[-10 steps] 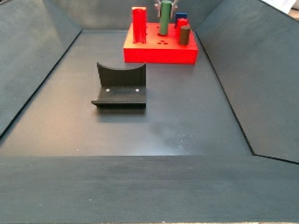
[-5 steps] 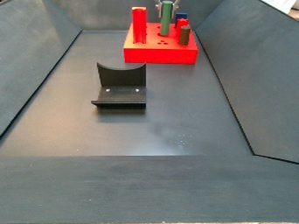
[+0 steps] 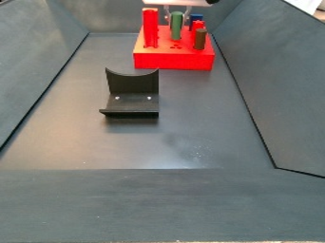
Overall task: Pick up the round object. Move up. Move to above the board. Insert the round object.
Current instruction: Insert the round object.
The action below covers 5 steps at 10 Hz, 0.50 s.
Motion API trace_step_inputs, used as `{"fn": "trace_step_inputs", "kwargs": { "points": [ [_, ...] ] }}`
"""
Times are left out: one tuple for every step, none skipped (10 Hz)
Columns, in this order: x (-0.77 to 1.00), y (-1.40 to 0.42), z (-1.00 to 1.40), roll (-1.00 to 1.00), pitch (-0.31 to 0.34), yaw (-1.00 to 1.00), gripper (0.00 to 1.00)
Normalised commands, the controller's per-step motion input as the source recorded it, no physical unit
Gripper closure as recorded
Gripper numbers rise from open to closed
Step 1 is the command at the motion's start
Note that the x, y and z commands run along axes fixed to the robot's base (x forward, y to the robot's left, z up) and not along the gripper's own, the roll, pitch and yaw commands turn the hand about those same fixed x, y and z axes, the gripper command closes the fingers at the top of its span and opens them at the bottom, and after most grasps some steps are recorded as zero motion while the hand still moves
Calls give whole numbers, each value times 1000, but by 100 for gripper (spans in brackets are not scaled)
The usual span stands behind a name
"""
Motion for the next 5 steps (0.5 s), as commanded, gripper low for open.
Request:
{"fn": "trace_step_inputs", "kwargs": {
  "points": [
    [77, 0, -360, 44, 0, 0, 100],
    [0, -91, -369, 157, -33, 0, 100],
    [0, 0, -269, 0, -167, 0, 100],
    [0, 0, -26, 0, -66, 0, 100],
    [0, 0, 0, 0, 0, 0, 100]
  ]
}}
